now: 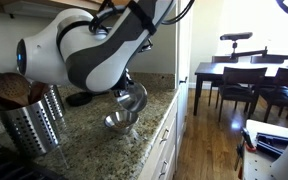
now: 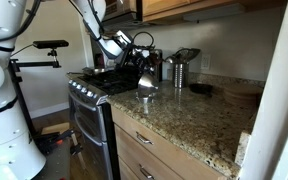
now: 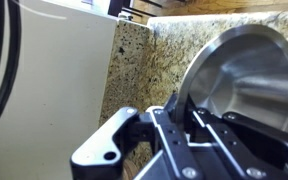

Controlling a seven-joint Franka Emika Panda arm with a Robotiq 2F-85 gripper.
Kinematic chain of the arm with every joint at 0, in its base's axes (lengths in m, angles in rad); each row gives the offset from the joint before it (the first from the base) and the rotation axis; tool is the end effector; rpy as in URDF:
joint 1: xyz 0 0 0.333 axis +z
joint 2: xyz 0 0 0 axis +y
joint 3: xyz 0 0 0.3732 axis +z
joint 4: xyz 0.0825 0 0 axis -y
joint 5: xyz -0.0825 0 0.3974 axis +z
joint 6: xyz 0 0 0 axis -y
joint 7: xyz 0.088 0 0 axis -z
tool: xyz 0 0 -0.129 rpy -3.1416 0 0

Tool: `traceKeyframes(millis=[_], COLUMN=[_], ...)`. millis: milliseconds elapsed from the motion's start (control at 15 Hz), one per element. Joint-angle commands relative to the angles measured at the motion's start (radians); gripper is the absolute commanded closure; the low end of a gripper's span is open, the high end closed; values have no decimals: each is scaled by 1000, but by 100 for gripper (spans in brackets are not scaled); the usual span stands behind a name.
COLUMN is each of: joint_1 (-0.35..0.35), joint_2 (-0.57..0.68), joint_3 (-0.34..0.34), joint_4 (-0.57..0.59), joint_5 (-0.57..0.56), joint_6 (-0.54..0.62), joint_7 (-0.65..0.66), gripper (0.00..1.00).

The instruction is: Pour the contents in the bowl on the right into the bowl on the left

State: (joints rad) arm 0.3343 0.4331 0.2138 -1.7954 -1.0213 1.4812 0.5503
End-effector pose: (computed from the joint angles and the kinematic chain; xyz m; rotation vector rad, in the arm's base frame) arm 0.5889 0.2070 0.3515 1.9940 0.3339 -0.1009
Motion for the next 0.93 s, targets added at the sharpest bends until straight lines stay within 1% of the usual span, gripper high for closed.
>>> traceKeyframes(millis=[0,200,867], joint_1=[-25,-44,-133], joint_2=[-105,-150,-353], joint_3=[-2,-3,-35], joint_4=[-124,-179,-402], joint_5=[30,41,76], joint_6=[55,85,289], joint_7=[37,47,40], gripper=[94,94,94])
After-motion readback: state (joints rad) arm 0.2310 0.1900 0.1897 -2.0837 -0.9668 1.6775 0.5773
